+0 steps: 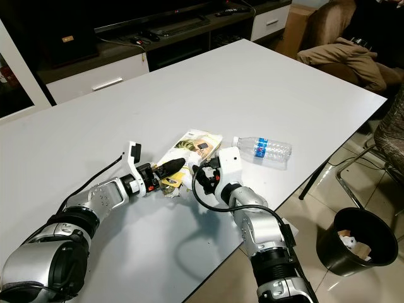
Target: Picking trash to rubbish bin
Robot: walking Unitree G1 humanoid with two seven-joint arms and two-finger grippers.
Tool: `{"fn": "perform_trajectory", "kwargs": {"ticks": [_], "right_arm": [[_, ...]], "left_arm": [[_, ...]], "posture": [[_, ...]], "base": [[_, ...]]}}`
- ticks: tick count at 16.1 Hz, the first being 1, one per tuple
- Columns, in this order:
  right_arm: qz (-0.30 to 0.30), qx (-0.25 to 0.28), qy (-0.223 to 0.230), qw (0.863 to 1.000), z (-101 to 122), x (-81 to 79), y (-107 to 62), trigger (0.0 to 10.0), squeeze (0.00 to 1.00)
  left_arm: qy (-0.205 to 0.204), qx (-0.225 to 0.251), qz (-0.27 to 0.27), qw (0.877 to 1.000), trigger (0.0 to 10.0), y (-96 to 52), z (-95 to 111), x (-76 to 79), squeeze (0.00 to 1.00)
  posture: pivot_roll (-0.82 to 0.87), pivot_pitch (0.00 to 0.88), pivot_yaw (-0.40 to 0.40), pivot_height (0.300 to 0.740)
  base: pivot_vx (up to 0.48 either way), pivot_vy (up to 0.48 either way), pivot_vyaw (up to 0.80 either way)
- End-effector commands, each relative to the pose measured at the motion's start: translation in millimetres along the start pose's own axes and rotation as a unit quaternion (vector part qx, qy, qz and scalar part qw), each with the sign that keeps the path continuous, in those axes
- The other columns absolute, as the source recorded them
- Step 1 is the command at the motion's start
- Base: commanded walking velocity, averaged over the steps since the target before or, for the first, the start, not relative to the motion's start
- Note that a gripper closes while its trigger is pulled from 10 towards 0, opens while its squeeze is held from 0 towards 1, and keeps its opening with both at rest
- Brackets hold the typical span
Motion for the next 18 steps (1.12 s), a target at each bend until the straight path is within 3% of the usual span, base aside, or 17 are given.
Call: {"fn": "perform_trajectory", "kwargs": {"ticks": [1, 8, 13, 18], "right_arm": [[0.017, 0.002, -0.007, 1.000, 1.4, -8.2, 3.9, 10.0, 0.00], [0.017, 0.007, -0.012, 1.000, 4.0, -6.2, 6.7, 10.0, 0.00], [0.019, 0.020, -0.017, 0.999, 12.4, -5.1, 11.6, 10.0, 0.00], [-0.002, 0.048, -0.018, 0.999, 23.7, 2.9, 11.0, 10.0, 0.00]], "left_arm": [[-0.014, -0.030, 0.004, 0.999, 0.0, -1.7, -14.3, -5.5, 0.00], [-0.046, -0.038, -0.019, 0.998, 0.0, -4.2, -17.2, -2.7, 0.00], [-0.067, 0.013, -0.011, 0.998, 0.0, -12.4, -0.6, -8.2, 0.00], [-0.108, 0.106, -0.022, 0.988, 0.0, -22.5, 24.8, -9.8, 0.00]], "posture": [[-0.19, 0.000, 0.012, 0.740], [-0.19, 0.000, 0.009, 0.740], [-0.19, 0.000, 0.010, 0.740], [-0.19, 0.000, 0.016, 0.740]], "base": [[0.000, 0.000, 0.00], [0.000, 0.000, 0.00], [0.000, 0.000, 0.00], [0.000, 0.000, 0.00]]}}
Point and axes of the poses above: a point about 5 cm out from each wrist's last joint towards the gripper, its own y axis pointing out of the wrist towards the gripper, its own z axis along the axis of the wrist's last joint, x = y × z, the point moved 4 cm from there along y, pointing out of the wrist towards the gripper, and after that the axes turned 14 degrees about -y, right-handed, at the moved point
